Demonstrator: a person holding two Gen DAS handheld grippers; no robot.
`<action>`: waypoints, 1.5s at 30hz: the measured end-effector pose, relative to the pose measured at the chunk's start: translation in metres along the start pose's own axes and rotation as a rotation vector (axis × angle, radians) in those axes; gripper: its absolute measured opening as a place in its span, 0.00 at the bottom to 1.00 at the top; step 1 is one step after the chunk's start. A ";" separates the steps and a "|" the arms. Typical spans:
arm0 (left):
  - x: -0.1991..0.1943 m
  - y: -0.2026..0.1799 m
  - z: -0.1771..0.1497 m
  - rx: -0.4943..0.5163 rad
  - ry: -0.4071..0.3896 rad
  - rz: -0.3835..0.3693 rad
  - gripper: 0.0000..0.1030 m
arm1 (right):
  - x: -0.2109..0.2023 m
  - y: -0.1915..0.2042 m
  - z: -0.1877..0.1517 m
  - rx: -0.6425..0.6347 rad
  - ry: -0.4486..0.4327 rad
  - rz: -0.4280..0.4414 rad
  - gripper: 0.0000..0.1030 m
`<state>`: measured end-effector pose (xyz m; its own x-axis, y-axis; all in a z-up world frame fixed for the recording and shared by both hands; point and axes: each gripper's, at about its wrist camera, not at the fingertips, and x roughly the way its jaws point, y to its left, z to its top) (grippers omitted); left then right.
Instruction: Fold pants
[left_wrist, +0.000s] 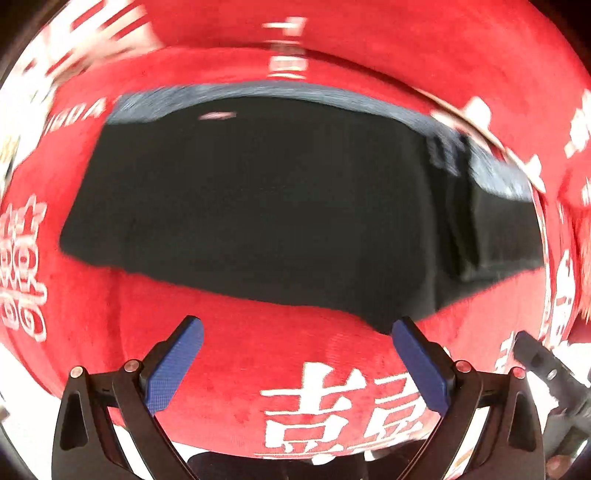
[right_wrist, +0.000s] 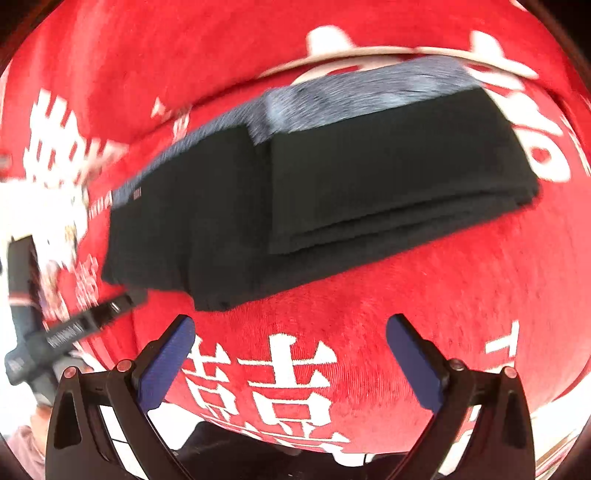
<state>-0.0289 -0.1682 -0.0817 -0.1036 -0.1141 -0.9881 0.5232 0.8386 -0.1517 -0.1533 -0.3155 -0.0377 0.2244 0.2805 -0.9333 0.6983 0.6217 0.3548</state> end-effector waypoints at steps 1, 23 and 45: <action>0.000 -0.011 0.000 0.035 -0.004 0.014 0.99 | -0.005 -0.009 -0.005 0.042 -0.020 0.015 1.00; 0.003 -0.255 -0.071 0.511 -0.023 0.041 0.99 | -0.121 -0.230 -0.157 0.595 -0.287 0.123 1.00; -0.113 0.001 -0.002 0.189 -0.410 -0.027 0.99 | -0.038 0.025 -0.057 0.107 -0.176 0.069 1.00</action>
<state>-0.0184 -0.1535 0.0298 0.2041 -0.3678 -0.9072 0.6738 0.7251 -0.1423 -0.1825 -0.2688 0.0096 0.3830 0.1821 -0.9056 0.7432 0.5216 0.4191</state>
